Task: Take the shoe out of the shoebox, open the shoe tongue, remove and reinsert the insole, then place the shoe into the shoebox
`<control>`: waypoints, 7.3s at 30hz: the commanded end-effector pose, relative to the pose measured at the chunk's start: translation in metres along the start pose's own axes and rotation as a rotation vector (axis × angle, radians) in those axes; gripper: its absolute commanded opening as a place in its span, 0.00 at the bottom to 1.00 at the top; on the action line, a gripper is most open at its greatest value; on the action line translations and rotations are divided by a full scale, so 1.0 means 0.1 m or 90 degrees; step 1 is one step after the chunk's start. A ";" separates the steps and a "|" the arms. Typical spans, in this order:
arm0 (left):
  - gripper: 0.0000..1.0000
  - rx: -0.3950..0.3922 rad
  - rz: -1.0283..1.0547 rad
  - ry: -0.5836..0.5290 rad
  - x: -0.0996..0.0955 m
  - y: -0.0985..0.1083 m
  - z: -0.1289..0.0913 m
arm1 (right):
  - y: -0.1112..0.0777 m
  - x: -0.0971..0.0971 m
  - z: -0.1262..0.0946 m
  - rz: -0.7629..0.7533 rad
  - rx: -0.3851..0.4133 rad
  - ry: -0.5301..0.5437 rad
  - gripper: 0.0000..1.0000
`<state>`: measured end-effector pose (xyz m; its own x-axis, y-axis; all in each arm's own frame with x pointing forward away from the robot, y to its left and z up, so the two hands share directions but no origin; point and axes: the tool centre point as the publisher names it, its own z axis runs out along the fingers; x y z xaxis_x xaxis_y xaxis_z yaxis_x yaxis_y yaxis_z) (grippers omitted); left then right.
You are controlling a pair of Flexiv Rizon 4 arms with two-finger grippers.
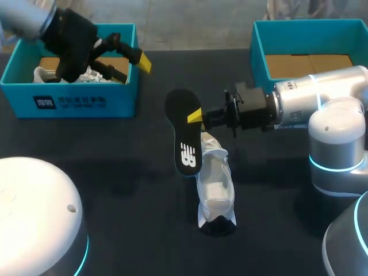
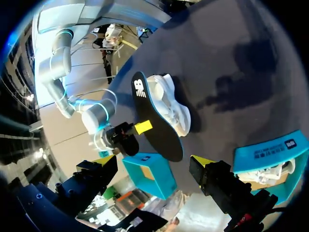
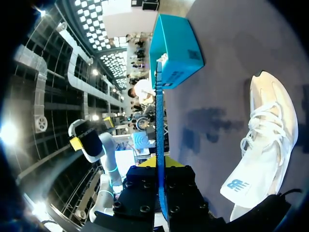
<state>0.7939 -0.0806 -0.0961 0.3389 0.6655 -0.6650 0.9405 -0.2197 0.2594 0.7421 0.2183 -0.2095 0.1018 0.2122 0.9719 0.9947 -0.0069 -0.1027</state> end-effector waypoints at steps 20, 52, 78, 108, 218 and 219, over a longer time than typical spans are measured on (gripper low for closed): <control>1.00 0.309 -0.077 0.254 -0.25 0.06 0.23 | 0.00 0.00 0.02 0.000 -0.001 0.000 0.00; 1.00 -0.062 -0.176 0.141 -0.53 0.38 0.25 | 0.00 0.00 0.02 0.000 -0.001 0.000 0.00; 1.00 -0.252 -0.173 -0.185 -0.33 -0.11 0.26 | 0.00 0.00 0.02 0.000 -0.001 0.000 0.00; 1.00 -0.275 -0.188 -0.334 0.12 -0.48 0.33 | 0.00 0.00 0.02 0.000 -0.001 0.000 0.00; 1.00 -0.172 -0.243 -0.509 0.46 -0.15 1.22 | 0.00 0.00 0.02 0.000 -0.001 0.000 0.00; 1.00 -0.170 -0.242 -0.510 0.45 -0.14 1.24 | 0.00 0.00 0.02 0.000 -0.001 0.000 0.00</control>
<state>0.7950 -0.1295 -0.2141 0.0180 -0.0533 -0.9984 0.9881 0.1533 0.0097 0.7421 0.2177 -0.2096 0.1015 0.2116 0.9721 0.9947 -0.0063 -0.1025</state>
